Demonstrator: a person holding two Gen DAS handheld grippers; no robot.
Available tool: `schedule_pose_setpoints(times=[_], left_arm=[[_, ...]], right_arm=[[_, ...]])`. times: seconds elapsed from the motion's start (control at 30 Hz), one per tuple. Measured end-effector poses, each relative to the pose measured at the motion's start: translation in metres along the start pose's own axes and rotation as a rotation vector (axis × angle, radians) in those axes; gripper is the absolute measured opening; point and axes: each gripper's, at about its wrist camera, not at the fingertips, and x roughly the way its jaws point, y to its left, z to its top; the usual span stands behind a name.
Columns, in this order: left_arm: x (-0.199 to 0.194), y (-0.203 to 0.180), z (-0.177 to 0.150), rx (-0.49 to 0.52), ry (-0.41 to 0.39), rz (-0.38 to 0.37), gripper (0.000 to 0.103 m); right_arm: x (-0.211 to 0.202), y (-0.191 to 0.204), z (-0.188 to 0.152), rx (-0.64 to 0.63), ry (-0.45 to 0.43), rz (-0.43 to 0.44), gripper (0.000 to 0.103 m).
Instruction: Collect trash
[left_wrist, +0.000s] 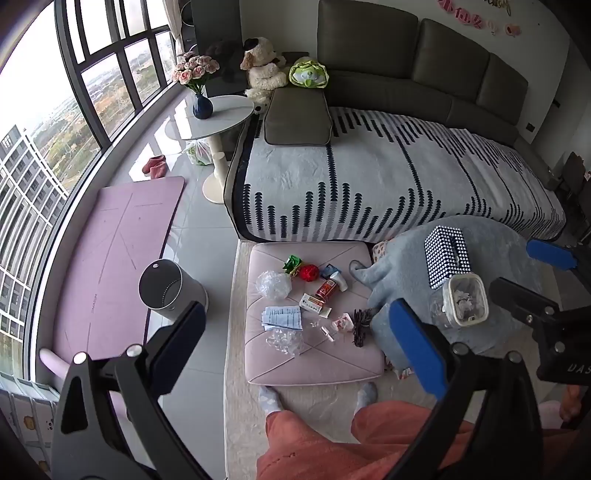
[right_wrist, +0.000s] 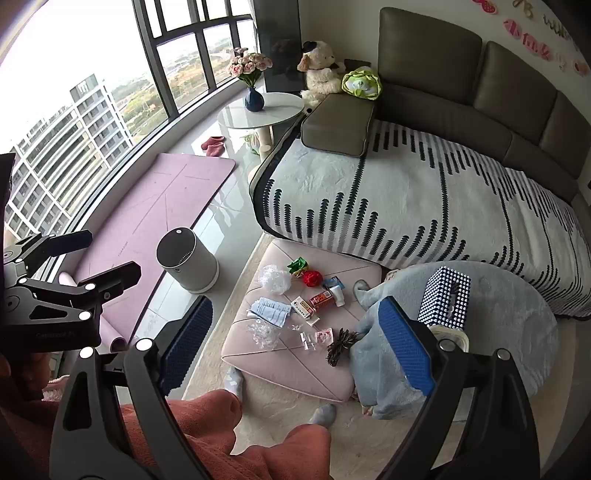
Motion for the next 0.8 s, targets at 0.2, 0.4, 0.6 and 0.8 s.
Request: schedule_pose_setpoints(times=[0.2,0.4,0.6,0.8], left_arm=[[-0.0004,-0.0004,0.0000,0.000,0.001,-0.005,0.099],[0.0002,0.0000,0.0003,-0.003,0.002,-0.008,0.099],[-0.0002,0.0001,0.0001,-0.004,-0.001,-0.011,0.099],[-0.0003,0.0002,0.0001,-0.005,0.000,-0.011,0.099]], right_arm=[[-0.0007,0.0005,-0.0001,0.000,-0.003,-0.002,0.088],[-0.0006,0.0002,-0.0001,-0.002,-0.003,0.000,0.088],[-0.0007,0.0004,0.0001,0.000,-0.002,-0.002,0.088],[-0.0009,0.0002,-0.0001,0.002,-0.002,0.000,0.088]])
